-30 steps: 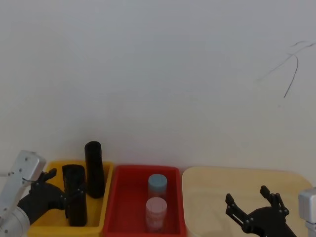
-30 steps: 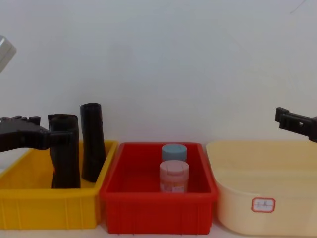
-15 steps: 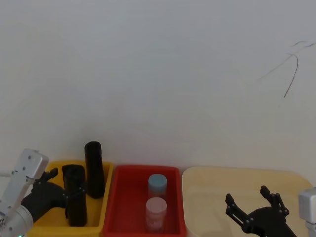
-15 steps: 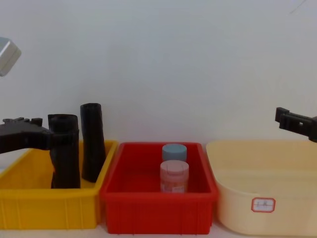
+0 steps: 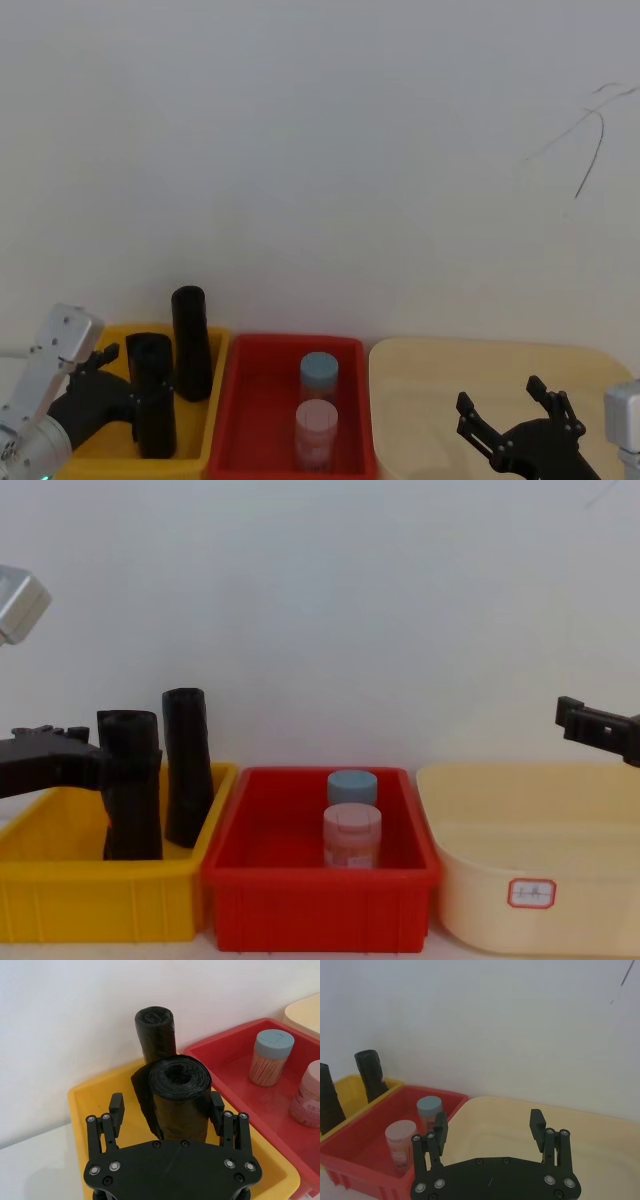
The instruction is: Pick up the garbage bag with the one hand and transfer it to the other hand.
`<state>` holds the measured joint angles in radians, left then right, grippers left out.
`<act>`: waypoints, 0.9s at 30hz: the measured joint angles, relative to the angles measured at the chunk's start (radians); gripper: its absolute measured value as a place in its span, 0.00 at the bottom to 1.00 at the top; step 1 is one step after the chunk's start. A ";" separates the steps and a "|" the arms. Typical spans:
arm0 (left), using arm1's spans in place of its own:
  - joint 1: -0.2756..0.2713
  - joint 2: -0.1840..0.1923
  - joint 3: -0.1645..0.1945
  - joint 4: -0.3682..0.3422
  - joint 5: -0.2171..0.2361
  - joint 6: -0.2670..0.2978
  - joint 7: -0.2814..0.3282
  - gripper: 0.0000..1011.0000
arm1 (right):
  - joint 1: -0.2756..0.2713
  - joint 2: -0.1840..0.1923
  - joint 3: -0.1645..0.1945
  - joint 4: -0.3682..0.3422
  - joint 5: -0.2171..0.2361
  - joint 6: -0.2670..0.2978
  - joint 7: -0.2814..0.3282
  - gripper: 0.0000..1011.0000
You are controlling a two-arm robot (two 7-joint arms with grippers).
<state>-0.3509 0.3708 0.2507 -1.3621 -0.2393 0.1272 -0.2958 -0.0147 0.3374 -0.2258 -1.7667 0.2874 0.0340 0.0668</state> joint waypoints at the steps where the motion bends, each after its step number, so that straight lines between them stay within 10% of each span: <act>1: -0.002 -0.001 0.001 0.003 0.001 0.000 -0.001 0.99 | 0.000 0.000 0.000 0.000 0.000 0.000 0.000 0.99; 27: -0.054 -0.045 0.031 0.082 0.048 -0.001 -0.013 0.90 | 0.000 0.000 0.000 0.000 0.000 0.000 0.000 0.99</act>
<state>-0.4053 0.3260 0.2816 -1.2804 -0.1912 0.1260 -0.3084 -0.0147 0.3374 -0.2258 -1.7667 0.2874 0.0340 0.0668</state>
